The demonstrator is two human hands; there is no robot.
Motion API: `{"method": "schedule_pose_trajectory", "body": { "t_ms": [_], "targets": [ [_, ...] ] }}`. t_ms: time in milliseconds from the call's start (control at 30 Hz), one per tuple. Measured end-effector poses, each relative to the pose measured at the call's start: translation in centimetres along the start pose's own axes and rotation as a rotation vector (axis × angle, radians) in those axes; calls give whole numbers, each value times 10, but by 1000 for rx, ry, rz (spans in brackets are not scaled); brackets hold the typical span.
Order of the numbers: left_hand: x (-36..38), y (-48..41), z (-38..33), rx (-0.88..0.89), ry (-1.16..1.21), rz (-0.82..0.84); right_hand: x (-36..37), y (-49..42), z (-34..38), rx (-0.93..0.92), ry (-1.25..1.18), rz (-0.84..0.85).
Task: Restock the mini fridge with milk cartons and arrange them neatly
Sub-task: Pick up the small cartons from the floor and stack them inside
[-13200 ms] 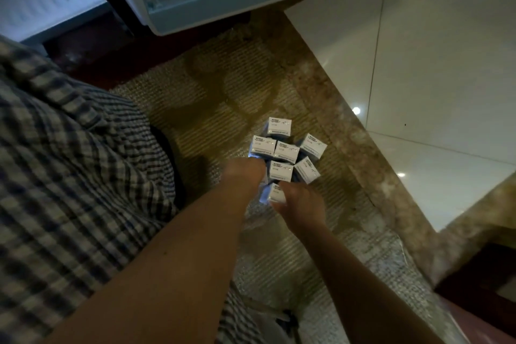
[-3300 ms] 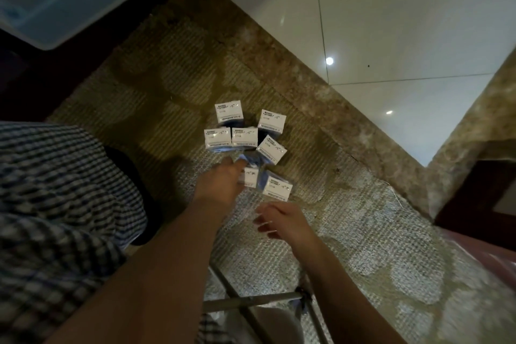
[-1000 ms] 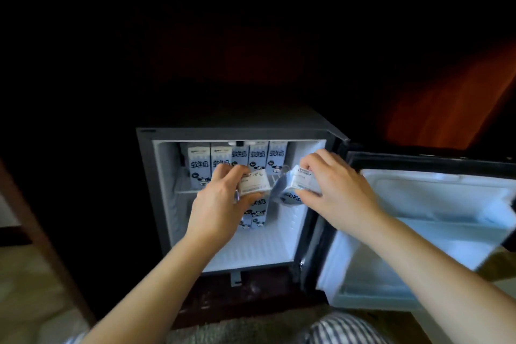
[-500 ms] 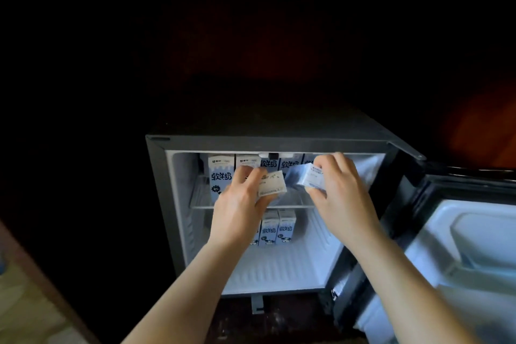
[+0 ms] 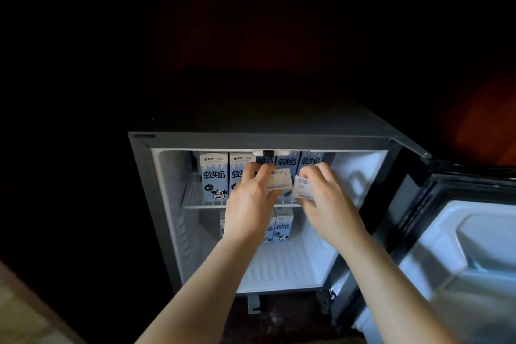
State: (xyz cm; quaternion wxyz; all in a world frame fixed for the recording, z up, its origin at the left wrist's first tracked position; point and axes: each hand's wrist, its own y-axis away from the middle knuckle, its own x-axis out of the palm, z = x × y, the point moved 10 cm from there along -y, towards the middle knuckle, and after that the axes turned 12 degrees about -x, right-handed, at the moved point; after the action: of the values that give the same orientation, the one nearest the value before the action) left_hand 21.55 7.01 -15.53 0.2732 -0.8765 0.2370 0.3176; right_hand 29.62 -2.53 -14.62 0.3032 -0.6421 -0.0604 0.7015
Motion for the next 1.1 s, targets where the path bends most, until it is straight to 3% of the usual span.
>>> {"method": "schedule_pose_trajectory", "body": {
  "t_ms": [167,300,400,533,733,1100],
  "targets": [
    [-1,-6,4,-99,134,-46,0,3,-13,76,-178,-260],
    [-1,-8,18,-241,367,-83,16,11,-36,324,-510,-458],
    [6,-8,23,-264,332,-59,23,15,-49,466,-617,-538],
    [16,-5,26,-269,191,12,41,15,-54,508,-492,-415],
    [37,1,30,-248,-223,151,60,13,-59,539,-384,-300],
    [51,5,29,-98,-302,206,66,6,-73,543,-389,-258]
  ]
}}
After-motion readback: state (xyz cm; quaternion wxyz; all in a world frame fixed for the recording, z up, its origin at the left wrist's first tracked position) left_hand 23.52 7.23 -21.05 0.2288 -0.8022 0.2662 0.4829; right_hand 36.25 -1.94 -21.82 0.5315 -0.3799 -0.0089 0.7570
